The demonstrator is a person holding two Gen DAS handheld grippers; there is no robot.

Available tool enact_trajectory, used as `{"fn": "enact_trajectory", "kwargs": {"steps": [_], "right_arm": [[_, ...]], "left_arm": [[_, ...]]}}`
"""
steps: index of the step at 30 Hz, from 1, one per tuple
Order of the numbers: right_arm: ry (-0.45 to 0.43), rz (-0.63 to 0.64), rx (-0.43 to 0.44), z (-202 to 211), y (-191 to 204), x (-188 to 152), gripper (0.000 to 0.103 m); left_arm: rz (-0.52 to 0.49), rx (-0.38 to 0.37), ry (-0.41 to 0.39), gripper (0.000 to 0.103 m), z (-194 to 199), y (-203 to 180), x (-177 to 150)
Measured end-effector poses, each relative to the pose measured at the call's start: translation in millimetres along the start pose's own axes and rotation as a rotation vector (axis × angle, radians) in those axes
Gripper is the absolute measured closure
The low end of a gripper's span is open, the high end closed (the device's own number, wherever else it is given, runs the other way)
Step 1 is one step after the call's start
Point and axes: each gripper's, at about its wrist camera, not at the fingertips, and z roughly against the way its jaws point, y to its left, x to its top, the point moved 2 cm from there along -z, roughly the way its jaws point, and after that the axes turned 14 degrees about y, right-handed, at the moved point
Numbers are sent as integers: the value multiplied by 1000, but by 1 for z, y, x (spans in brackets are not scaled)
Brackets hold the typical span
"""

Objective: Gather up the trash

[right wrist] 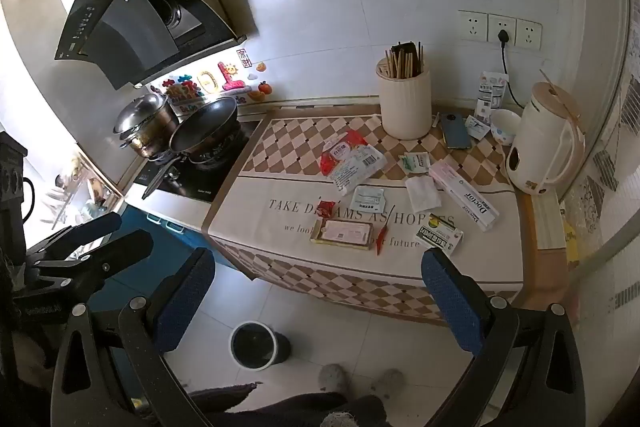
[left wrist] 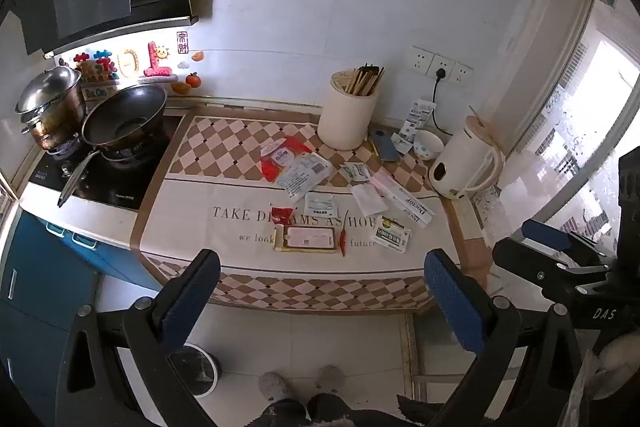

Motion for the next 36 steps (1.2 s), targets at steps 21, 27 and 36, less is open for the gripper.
{"fn": "enact_trajectory", "kwargs": {"steps": [21, 27, 36], "right_arm": [[5, -1, 23, -2, -1, 0, 0], [2, 1, 33, 2, 2, 0, 0], [4, 11, 53, 2, 5, 3, 0]], "left_arm": [[4, -64, -4, 0, 6, 6, 9], [-12, -56, -16, 0, 13, 7, 10], [-12, -55, -18, 0, 14, 9, 8]]}}
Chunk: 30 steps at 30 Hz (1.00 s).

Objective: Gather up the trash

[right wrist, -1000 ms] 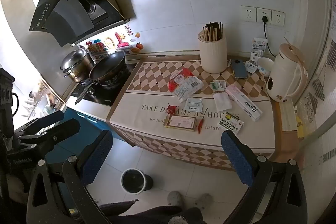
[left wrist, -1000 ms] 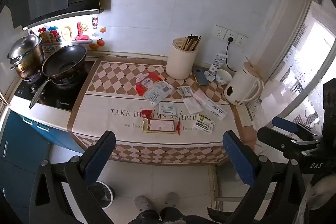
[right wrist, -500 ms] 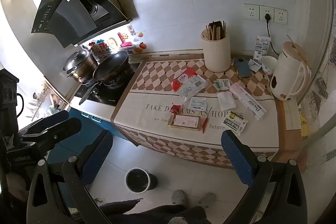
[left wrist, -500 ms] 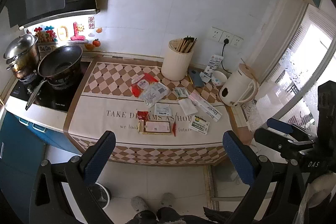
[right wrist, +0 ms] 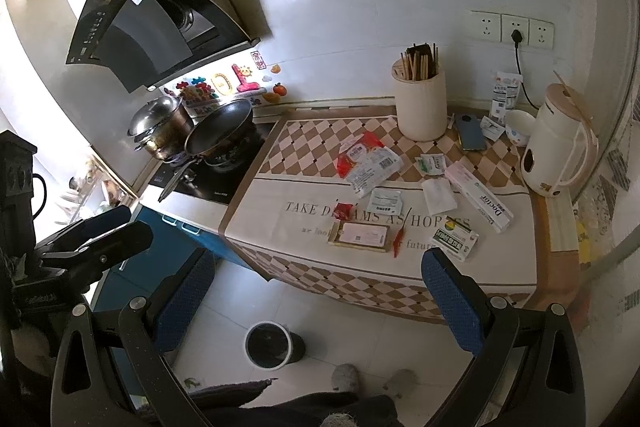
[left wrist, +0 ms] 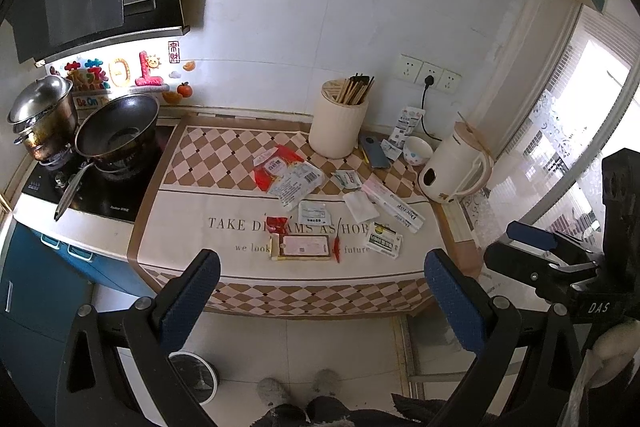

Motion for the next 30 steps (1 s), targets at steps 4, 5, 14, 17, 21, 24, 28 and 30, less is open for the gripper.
{"fn": "enact_trajectory", "kwargs": {"steps": [4, 5, 14, 17, 21, 24, 28, 30], "right_arm": [[3, 3, 3, -1, 1, -1, 0], [3, 5, 4, -1, -1, -2, 0], [3, 2, 2, -1, 0, -2, 0], [3, 3, 2, -1, 0, -2, 0], [1, -1, -1, 0, 0, -3, 0], [-3, -3, -3, 1, -1, -4, 0], [-6, -5, -3, 2, -2, -6, 0], [-6, -6, -5, 2, -2, -6, 0]], "left_arm": [[-5, -4, 2, 0, 1, 0, -2], [-6, -4, 2, 0, 1, 0, -3], [-10, -7, 4, 0, 1, -2, -3], [-9, -10, 4, 0, 1, -2, -3], [-10, -9, 5, 0, 1, -3, -2], [-9, -12, 5, 0, 0, -5, -2], [-10, -16, 4, 0, 0, -6, -1], [-11, -18, 3, 0, 0, -7, 0]]}}
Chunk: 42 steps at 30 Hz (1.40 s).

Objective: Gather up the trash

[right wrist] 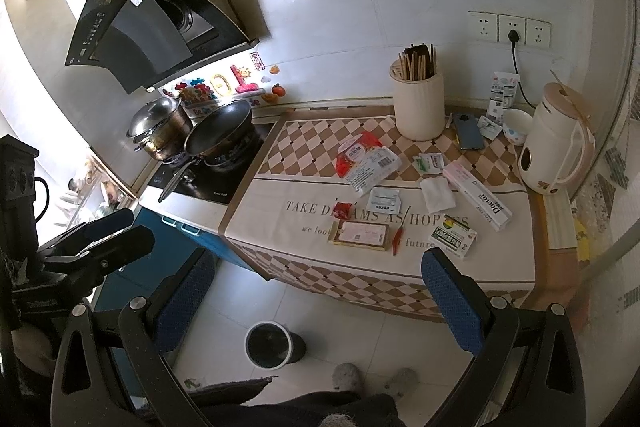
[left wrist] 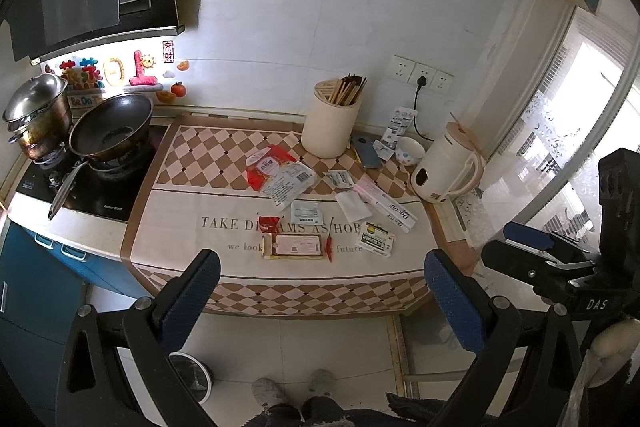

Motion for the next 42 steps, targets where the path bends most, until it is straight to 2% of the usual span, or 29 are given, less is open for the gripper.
{"fn": "enact_trajectory", "kwargs": {"steps": [12, 21, 34, 36, 41, 42], "right_arm": [[-4, -17, -5, 8, -5, -2, 0], [-10, -28, -9, 11, -7, -5, 0], [-15, -39, -12, 12, -6, -4, 0], [-16, -45, -12, 12, -5, -3, 0], [-52, -101, -63, 8, -6, 4, 0], [-64, -119, -86, 6, -8, 5, 0]], "left_arm": [[-9, -24, 5, 0, -1, 0, -1], [-13, -78, 1, 0, 0, 2, -1], [-23, -81, 4, 0, 0, 2, 2], [-17, -36, -8, 0, -3, 6, 5], [34, 213, -67, 0, -31, 28, 21], [48, 239, -61, 0, -39, 36, 23]]}}
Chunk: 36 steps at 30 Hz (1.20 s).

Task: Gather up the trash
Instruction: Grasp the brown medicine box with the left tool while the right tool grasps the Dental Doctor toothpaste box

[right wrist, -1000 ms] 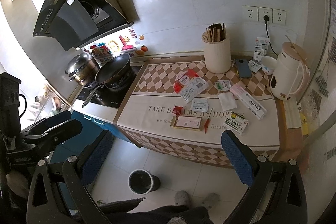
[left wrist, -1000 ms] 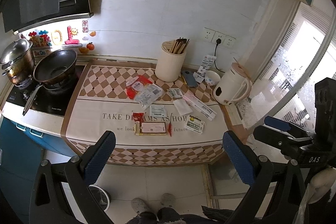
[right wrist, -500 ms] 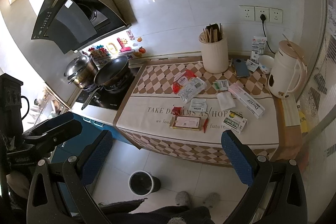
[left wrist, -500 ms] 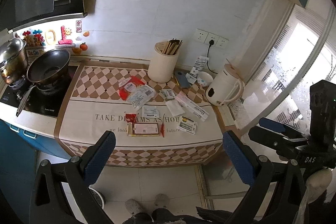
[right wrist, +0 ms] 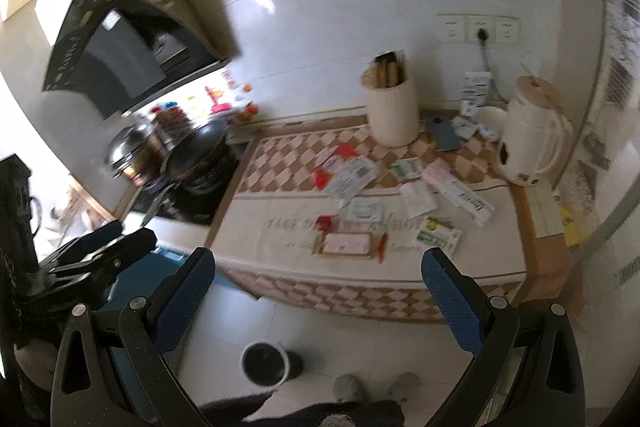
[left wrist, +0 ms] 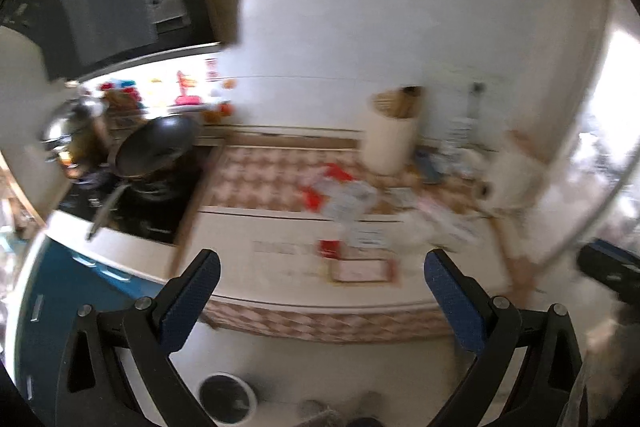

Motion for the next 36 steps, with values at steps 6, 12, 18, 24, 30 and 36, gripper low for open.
{"fn": "enact_trajectory", "kwargs": {"steps": [6, 12, 18, 24, 30, 36], "right_arm": [[13, -129, -106, -44, -29, 11, 0], [120, -218, -186, -112, -79, 24, 0], [204, -232, -262, -182, -143, 51, 0], [382, -86, -332, -277, -206, 99, 0], [506, 1, -358, -355, -264, 143, 0], [578, 49, -348, -415, -286, 164, 0]], "left_arm": [[72, 42, 128, 0, -85, 21, 11], [196, -21, 358, 0, -178, 10, 1], [395, -49, 596, 0, -282, -20, -23], [716, -127, 750, 0, -350, -37, -32], [986, -136, 782, 1, -389, -45, -32], [1114, -77, 733, 18, -394, -49, -30]]}}
